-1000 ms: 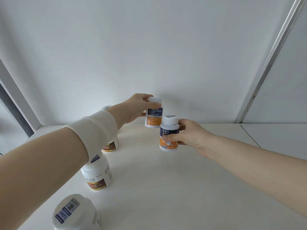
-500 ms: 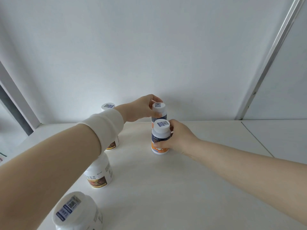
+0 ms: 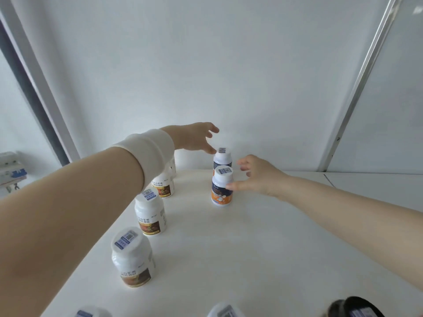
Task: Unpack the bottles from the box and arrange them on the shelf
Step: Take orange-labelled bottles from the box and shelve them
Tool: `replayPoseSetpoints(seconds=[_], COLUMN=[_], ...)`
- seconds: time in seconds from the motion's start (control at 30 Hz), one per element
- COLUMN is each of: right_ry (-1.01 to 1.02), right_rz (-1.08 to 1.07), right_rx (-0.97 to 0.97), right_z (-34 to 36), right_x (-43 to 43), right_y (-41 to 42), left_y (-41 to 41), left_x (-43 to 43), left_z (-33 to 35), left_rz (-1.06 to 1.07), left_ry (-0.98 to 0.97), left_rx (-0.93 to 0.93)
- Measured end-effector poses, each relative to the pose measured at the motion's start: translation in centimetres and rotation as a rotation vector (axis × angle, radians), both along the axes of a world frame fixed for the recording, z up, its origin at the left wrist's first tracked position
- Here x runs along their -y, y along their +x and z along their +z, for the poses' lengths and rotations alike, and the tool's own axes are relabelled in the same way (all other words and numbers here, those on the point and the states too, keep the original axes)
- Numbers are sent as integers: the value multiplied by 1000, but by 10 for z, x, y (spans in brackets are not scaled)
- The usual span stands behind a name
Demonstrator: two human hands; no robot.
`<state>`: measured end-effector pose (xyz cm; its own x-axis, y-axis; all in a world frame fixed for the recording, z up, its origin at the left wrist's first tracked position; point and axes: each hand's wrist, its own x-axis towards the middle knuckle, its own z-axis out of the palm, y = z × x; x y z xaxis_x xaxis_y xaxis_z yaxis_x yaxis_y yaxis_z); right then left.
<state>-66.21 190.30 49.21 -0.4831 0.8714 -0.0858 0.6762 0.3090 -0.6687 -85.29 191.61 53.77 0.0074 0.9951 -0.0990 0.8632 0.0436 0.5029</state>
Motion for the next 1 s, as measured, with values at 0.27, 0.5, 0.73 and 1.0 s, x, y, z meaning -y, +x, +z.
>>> replayPoseSetpoints(seconds=[0.27,0.5,0.73,1.0], right_ry=[575,786,869,829], right_rz=[122,285,527,897], right_rx=[308,343,292,273], right_z=[38,50,50,-19], right_x=[68,171,296,448], right_y=[1,-47,-127,-253], left_y=[4,-3,-48,-172], left_x=[120,268,415,593], left_z=[32,36,29,-38], left_rz=[122,255,470,695], left_ry=[125,113,72,-116], left_rx=[-932,-1145,-1177,-1011])
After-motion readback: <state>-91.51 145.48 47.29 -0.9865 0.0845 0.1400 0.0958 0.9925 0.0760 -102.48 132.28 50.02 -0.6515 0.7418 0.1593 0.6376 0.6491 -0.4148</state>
